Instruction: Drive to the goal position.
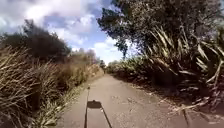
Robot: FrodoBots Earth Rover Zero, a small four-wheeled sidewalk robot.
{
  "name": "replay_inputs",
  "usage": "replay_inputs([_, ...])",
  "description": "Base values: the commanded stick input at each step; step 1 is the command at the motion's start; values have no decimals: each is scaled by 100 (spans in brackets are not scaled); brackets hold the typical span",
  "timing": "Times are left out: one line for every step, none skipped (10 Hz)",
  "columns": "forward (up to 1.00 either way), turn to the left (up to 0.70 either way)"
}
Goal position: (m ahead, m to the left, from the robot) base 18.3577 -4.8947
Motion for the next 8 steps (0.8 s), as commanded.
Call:
replay_inputs([70,0])
replay_inputs([70,0])
replay_inputs([70,0])
replay_inputs([70,0])
replay_inputs([70,0])
replay_inputs([70,0])
replay_inputs([70,0])
replay_inputs([70,0])
